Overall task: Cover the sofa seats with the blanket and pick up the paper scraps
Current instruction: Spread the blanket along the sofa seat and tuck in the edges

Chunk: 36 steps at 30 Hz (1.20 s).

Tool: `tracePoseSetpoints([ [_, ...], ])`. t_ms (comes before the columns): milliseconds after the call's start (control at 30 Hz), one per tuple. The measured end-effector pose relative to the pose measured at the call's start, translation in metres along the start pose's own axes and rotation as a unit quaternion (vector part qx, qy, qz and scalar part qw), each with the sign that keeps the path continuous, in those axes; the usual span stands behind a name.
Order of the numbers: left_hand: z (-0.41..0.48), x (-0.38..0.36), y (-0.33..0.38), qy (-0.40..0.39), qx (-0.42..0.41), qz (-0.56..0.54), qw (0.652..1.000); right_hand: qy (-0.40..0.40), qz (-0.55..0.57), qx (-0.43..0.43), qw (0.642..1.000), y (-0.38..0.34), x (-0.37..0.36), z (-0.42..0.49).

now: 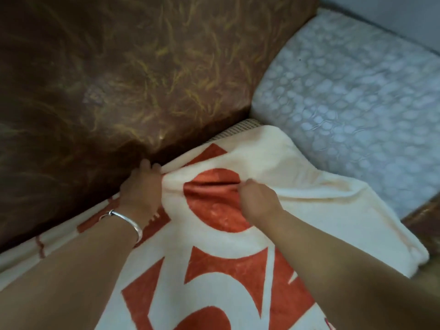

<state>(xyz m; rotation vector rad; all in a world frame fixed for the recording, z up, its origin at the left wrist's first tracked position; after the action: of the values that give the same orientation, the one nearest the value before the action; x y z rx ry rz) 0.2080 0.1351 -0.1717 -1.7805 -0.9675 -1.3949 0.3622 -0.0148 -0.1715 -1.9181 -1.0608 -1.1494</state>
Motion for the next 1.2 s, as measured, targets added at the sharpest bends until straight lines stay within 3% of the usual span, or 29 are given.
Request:
tracePoseSetpoints([
  [167,0.026,0.003,0.076,0.077,-0.175,0.010,0.982,0.051,-0.009,-0.115,0.992,0.061,0.018,0.000],
  [300,0.063,0.004,0.138,0.073,-0.187,-0.078,0.977,0.031,-0.004,-0.220,0.975,0.116,0.027,0.015],
  [367,0.084,0.004,0.162,0.028,-0.151,-0.097,0.983,0.002,0.014,-0.250,0.968,0.143,0.027,0.022],
  [467,0.104,0.012,0.186,-0.117,-0.048,-0.138,0.982,-0.056,0.032,-0.238,0.969,0.170,0.024,0.031],
  [567,0.102,0.012,0.204,-0.155,-0.155,-0.116,0.969,-0.048,0.051,-0.230,0.971,0.184,0.025,0.042],
  [667,0.099,0.023,0.215,-0.094,-0.227,-0.191,0.950,0.017,0.081,-0.231,0.969,0.190,0.033,0.055],
  [733,0.101,0.031,0.219,-0.140,-0.188,-0.276,0.932,0.034,0.100,-0.226,0.968,0.191,0.037,0.063],
  [767,0.103,0.032,0.220,-0.207,-0.150,-0.316,0.914,0.033,0.107,-0.223,0.968,0.191,0.036,0.066],
  [833,0.101,0.026,0.218,-0.324,-0.061,-0.408,0.851,0.021,0.110,-0.214,0.970,0.191,0.032,0.069],
  [867,0.100,0.022,0.217,-0.339,-0.033,-0.430,0.836,0.018,0.104,-0.206,0.973,0.191,0.029,0.070],
  [967,0.095,0.018,0.217,-0.360,-0.057,-0.291,0.885,0.018,0.084,-0.192,0.978,0.192,0.023,0.069],
  [1067,0.092,0.019,0.232,-0.382,-0.123,-0.180,0.898,0.029,0.088,-0.192,0.977,0.192,0.021,0.068],
  [1133,0.099,0.032,0.240,-0.289,-0.165,-0.154,0.930,0.042,0.083,-0.199,0.976,0.192,0.023,0.067],
  [1200,0.121,0.048,0.236,-0.110,-0.129,-0.186,0.968,0.048,0.085,-0.199,0.975,0.190,0.025,0.067],
])
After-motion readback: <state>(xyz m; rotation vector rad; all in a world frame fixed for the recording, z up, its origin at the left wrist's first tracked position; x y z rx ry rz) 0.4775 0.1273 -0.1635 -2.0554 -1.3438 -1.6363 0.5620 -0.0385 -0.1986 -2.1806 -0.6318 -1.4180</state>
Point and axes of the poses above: each hand's wrist, its own z-axis towards the middle knuckle, its own x-axis out of the back of the hand, y = z × x, the point moved 1 cm from there along z, towards the middle knuckle, and after that the axes turned 3 degrees about x, right-handed, at the moved point
